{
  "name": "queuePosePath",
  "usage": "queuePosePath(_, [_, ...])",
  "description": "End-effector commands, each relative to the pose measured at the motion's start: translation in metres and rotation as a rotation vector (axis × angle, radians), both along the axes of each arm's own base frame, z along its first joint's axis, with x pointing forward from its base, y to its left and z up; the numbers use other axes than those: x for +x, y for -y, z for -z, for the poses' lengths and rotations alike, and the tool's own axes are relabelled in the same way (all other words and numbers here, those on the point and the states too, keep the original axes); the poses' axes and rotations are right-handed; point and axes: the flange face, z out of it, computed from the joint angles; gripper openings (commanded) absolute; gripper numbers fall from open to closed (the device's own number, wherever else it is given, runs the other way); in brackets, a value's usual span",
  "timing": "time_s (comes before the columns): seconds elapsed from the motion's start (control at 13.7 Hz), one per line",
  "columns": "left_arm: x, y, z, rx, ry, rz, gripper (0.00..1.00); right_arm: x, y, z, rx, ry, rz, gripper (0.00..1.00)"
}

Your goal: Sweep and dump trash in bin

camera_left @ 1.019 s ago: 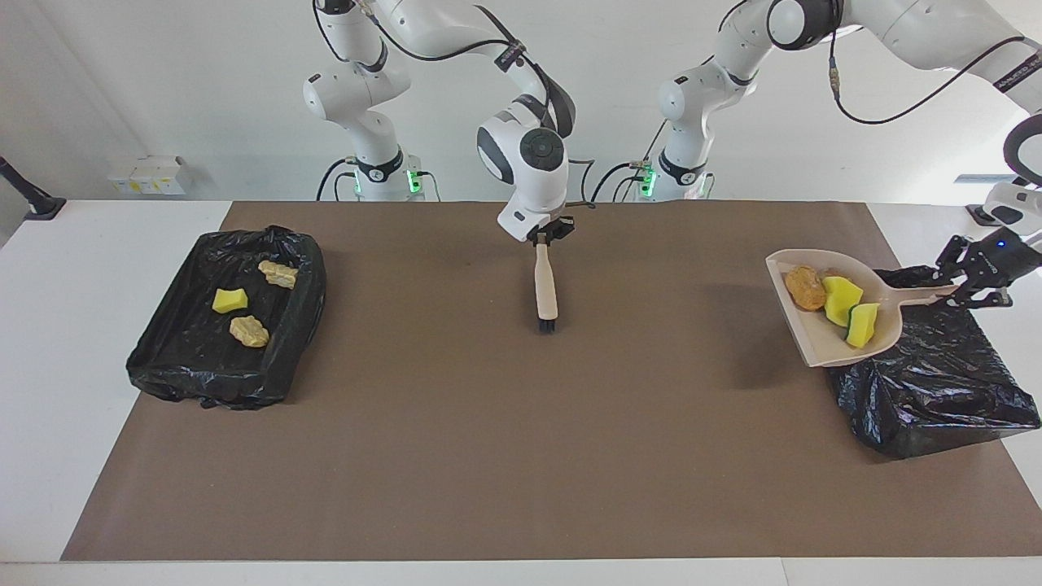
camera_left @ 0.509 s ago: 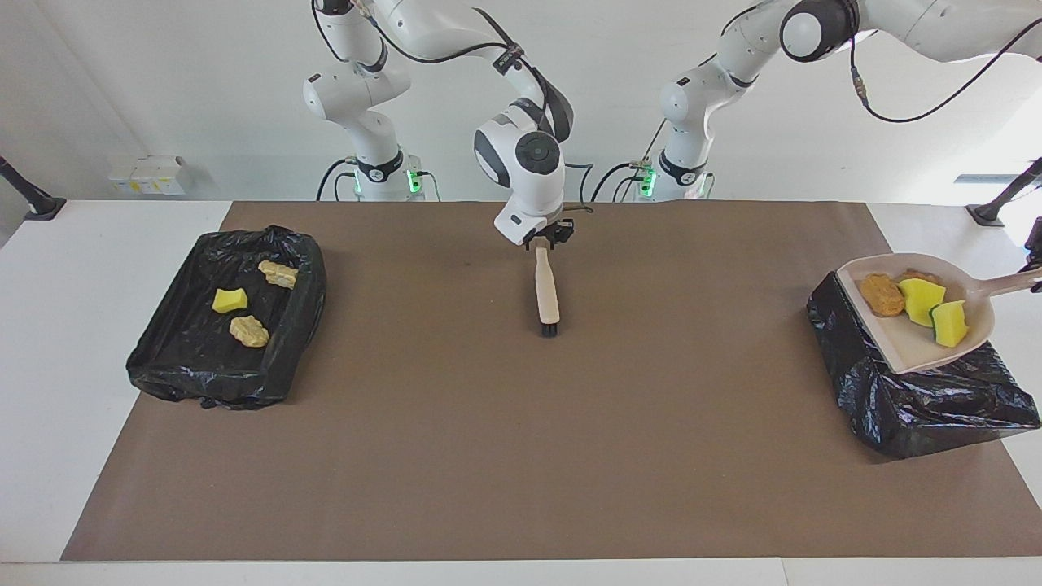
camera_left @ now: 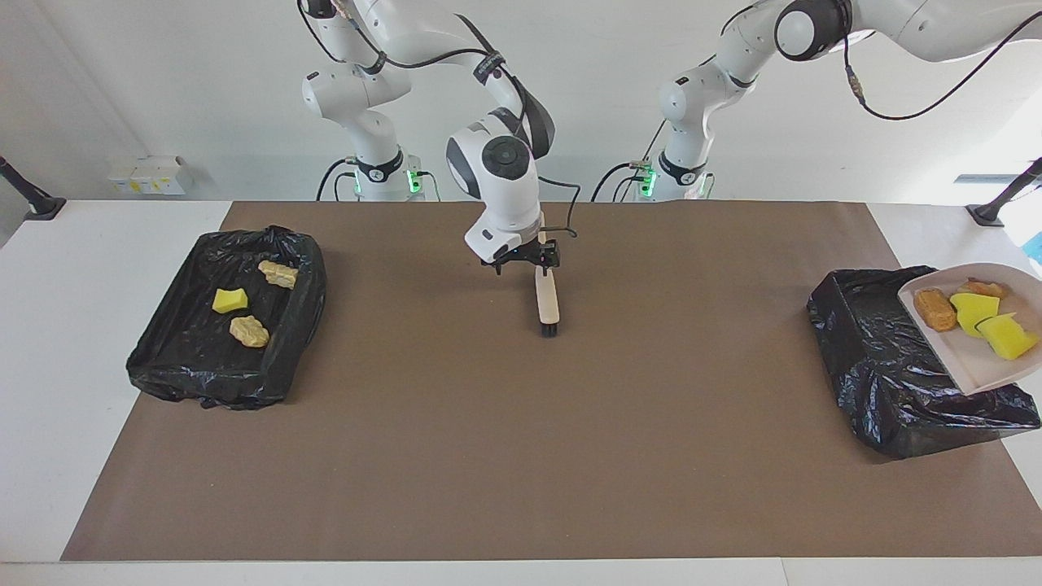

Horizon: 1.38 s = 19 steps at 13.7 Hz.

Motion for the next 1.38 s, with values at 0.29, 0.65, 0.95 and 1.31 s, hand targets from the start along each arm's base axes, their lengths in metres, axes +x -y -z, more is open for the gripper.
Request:
queuePosePath(0.29, [-0.02,0.035,-0.055,0.218,-0.02,0.065,0.0,0.068,0.106,-0.063,-0.107,0.173,0.099,1.0])
queuePosePath(0.65, [-0.022,0.067,-0.095,0.324,0.007,0.116,0.0,0.081,0.143,-0.111,-0.156,0.209,0.123,1.0])
queuePosePath(0.95, [-0.01,0.102,-0.086,0.27,0.006,0.153,0.0,0.078,0.179,-0.15,-0.157,0.242,0.147,1.0])
queuePosePath(1.31, [-0.002,0.175,-0.062,0.014,-0.02,0.125,0.0,0.079,0.237,-0.204,-0.183,0.247,0.127,1.0])
